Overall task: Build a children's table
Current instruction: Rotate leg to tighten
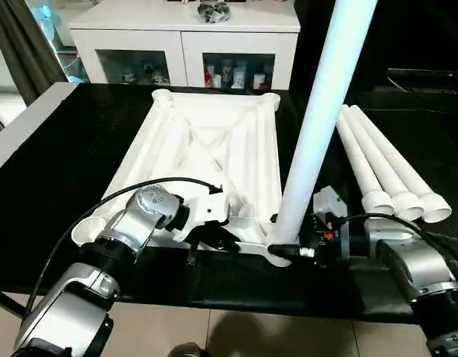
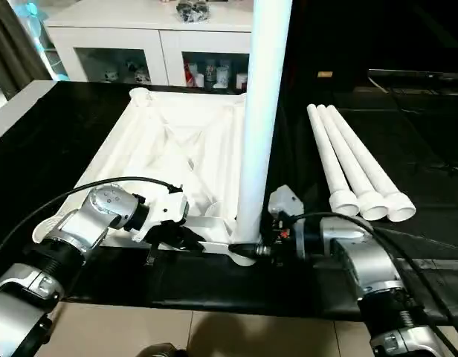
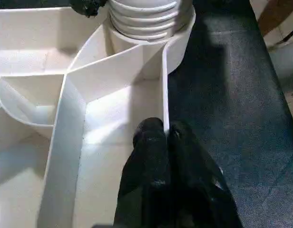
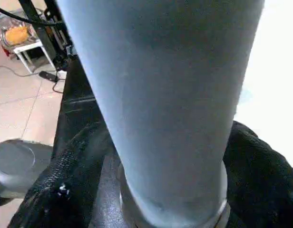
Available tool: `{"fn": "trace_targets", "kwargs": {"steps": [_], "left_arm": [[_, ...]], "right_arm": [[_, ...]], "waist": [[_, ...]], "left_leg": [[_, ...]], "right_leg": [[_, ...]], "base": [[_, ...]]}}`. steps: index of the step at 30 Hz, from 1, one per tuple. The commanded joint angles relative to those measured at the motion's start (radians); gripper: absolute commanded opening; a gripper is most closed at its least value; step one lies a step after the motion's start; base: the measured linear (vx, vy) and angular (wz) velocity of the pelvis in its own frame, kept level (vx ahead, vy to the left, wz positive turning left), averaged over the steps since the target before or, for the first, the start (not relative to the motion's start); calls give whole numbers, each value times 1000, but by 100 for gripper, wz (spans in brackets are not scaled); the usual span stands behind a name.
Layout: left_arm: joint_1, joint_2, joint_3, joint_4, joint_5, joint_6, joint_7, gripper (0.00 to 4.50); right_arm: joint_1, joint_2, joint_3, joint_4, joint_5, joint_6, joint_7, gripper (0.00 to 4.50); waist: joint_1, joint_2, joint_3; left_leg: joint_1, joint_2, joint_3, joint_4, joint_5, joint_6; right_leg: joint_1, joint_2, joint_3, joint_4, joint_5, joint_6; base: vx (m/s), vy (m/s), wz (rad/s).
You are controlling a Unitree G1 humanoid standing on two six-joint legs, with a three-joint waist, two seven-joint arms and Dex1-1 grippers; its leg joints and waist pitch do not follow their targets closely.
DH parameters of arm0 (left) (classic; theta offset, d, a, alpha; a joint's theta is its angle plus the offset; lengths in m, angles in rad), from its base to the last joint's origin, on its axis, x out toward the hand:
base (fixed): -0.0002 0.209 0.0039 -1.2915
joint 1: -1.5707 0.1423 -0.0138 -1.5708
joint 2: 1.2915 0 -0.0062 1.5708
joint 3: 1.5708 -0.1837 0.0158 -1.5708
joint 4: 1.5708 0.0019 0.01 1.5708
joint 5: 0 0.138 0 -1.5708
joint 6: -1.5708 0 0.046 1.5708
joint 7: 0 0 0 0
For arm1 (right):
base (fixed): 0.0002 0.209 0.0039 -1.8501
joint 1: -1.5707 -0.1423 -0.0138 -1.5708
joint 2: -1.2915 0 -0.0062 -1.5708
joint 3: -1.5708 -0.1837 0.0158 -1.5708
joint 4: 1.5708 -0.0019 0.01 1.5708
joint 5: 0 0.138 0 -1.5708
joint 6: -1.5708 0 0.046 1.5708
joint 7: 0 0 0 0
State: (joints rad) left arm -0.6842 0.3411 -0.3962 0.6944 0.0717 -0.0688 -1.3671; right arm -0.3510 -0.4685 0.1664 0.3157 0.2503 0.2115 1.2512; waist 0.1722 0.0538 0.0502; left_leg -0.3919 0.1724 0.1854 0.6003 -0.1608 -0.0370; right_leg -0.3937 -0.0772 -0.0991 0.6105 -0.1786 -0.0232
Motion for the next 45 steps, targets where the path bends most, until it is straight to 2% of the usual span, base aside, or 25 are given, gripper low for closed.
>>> {"fn": "trace_targets", "kwargs": {"steps": [1, 4, 5, 9, 10, 12, 13, 20, 24, 33, 35, 36, 39, 41, 42, 43, 45], "left_arm": [[-22, -6, -5, -1, 2, -14, -2, 0], [-23, -6, -5, 2, 3, -15, -3, 0], [-23, -6, -5, 2, 3, -16, -3, 0], [-23, -6, -6, 3, 4, -16, -5, 0], [-24, -6, -6, 2, 4, -15, -5, 0], [-23, -6, -6, 1, 4, -15, -6, 0], [-23, -5, -6, 0, 4, -15, -6, 0], [-23, -7, -8, -1, 5, -15, -7, 0], [-22, -8, -8, 1, 5, -16, -6, 0], [-16, -13, -2, -3, 4, 4, 13, 0], [-21, -36, 23, 0, -4, 46, 72, 0], [-25, -48, 36, 2, -8, 66, 102, 0], [-44, -89, 71, 1, -21, 120, 188, 0], [-93, -163, 123, 5, -26, 240, 356, 0], [-93, -163, 123, 5, -26, 240, 356, 0], [-116, -194, 144, 7, -27, 301, 429, 0], [-136, -225, 159, 12, -17, 344, 508, 0]], "right_arm": [[9, -1, 10, -7, -17, -16, -4, 407], [9, 0, 9, 0, -18, -23, -16, 416], [9, 0, 9, 2, -18, -25, -18, 416], [10, 0, 7, 2, -11, -16, -22, 416], [10, 2, 5, 2, -7, -11, -23, 390], [12, 3, 1, -1, -3, -6, -19, 378], [16, 2, -1, -5, -3, -3, -15, 367], [24, -5, 4, -5, -5, -3, -8, 297], [30, -7, 9, -8, -5, -6, -10, 280], [51, 8, 17, -27, -7, 2, -26, 275], [53, 43, 3, -20, -19, 26, -110, 274], [51, 62, -4, -14, -26, 37, -156, 274], [29, 126, -23, 19, -52, 72, -296, 274], [-24, 246, -53, 88, -61, 117, -479, 274], [-24, 246, -53, 88, -61, 117, -479, 274], [-55, 303, -63, 126, -72, 133, -570, 274], [-101, 363, -85, 180, -77, 153, -677, 274]], "waist": [[-3, -5, -70], [-4, -4, -70], [-3, 0, -70], [-4, -2, -69], [-4, -3, -70], [-4, 2, -70], [-5, 0, -69], [-4, 0, -70], [-4, 2, -69], [-2, 2, -69], [-3, 2, -68], [-5, 2, -66], [-18, 1, -59], [-38, 2, -53], [-46, 2, -53], [-55, 0, -54], [-69, 0, -55]], "left_leg": [[27, 75, -35, -75, -305, 42], [27, 75, -36, -75, -305, 43], [28, 76, -37, -75, -312, 41], [27, 76, -37, -77, -315, 40], [28, 76, -37, -76, -314, 41], [28, 76, -37, -76, -318, 40], [28, 76, -37, -77, -323, 39], [28, 76, -37, -76, -321, 38], [28, 76, -37, -77, -326, 37], [29, 77, -38, -79, -334, 33], [29, 77, -37, -79, -336, 32], [29, 78, -37, -81, -337, 30], [35, 72, -43, -84, -398, 2], [43, 69, -48, -87, -458, -24], [42, 69, -50, -87, -467, -34], [41, 66, -55, -88, -472, -40], [35, 63, -52, -87, -447, -34]], "right_leg": [[39, -100, 60, -88, -310, -177], [39, -99, 60, -89, -311, -175], [38, -99, 60, -89, -316, -175], [39, -99, 60, -89, -310, -177], [39, -99, 61, -89, -308, -178], [39, -99, 61, -89, -309, -179], [39, -99, 60, -90, -310, -179], [39, -99, 61, -88, -293, -184], [39, -99, 61, -89, -297, -184], [38, -99, 62, -90, -300, -182], [38, -100, 62, -91, -307, -181], [37, -99, 62, -90, -310, -184], [35, -104, 58, -101, -425, -162], [30, -103, 54, -110, -505, -145], [31, -102, 54, -107, -512, -143], [34, -105, 49, -110, -531, -131], [34, -104, 52, -112, -506, -130]], "base": [[0, 0, 0], [0, 0, 0], [0, 0, 0], [0, 0, 0], [0, 0, 0], [0, 0, 0], [0, 0, 0], [0, 0, 0], [0, 0, 0], [0, 0, 0], [0, 0, 0], [0, 0, 0], [0, 0, 0], [0, 0, 0], [0, 0, 0], [0, 0, 0], [0, 0, 0]]}}
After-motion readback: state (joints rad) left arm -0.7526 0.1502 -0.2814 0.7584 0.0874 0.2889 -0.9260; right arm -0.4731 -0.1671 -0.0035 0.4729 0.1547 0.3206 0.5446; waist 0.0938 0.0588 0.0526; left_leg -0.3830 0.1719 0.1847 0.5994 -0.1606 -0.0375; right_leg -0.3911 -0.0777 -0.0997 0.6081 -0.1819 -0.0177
